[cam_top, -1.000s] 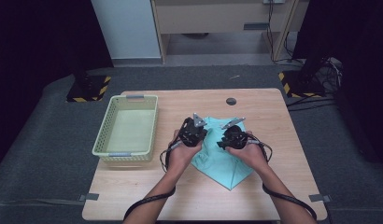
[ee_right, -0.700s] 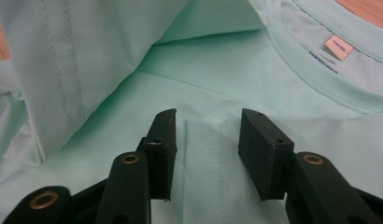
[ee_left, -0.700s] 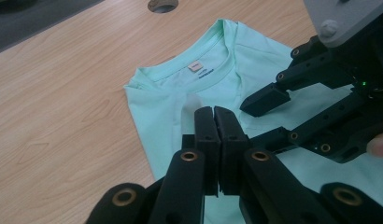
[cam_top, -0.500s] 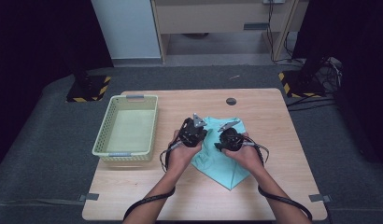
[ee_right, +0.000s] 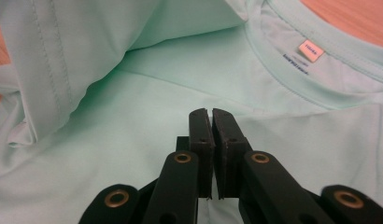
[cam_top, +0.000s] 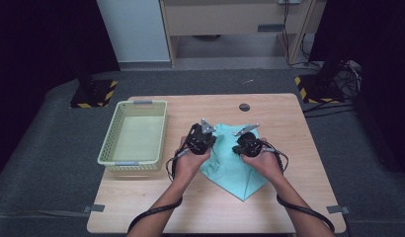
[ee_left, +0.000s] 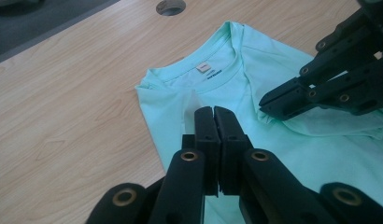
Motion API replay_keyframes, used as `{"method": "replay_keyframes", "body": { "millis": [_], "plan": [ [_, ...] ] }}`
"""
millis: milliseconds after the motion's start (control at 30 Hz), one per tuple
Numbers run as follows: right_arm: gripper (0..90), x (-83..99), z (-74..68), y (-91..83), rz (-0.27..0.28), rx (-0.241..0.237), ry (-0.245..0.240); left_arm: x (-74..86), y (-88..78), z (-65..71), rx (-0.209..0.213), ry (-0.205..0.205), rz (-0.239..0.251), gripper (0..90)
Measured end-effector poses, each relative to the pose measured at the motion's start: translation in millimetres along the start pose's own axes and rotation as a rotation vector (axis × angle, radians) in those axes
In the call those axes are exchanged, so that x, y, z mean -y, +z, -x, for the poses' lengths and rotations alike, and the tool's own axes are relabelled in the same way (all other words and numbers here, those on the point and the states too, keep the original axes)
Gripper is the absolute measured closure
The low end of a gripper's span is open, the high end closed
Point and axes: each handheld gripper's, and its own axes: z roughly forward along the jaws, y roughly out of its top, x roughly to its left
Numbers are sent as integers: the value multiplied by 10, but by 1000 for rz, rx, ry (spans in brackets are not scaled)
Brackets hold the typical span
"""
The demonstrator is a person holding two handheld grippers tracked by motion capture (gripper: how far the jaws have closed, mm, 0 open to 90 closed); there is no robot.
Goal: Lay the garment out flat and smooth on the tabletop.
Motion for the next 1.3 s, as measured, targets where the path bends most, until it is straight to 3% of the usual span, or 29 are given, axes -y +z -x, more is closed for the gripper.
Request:
{"method": "replay_keyframes", "body": {
  "millis": [267,633,1000,1300],
  "plan": [
    [876,-25,88,-246,36,7,0,-18,-84,-39,-9,8,3,888],
    [878,64,442,-681,78,51,54,-31,-158,-121,-33,7,-7,888],
    [878,149,646,-892,97,67,90,-62,-207,-137,-38,13,-5,888],
    [878,221,816,-996,98,86,130,-15,-286,-251,-60,12,-17,888]
  ]
}}
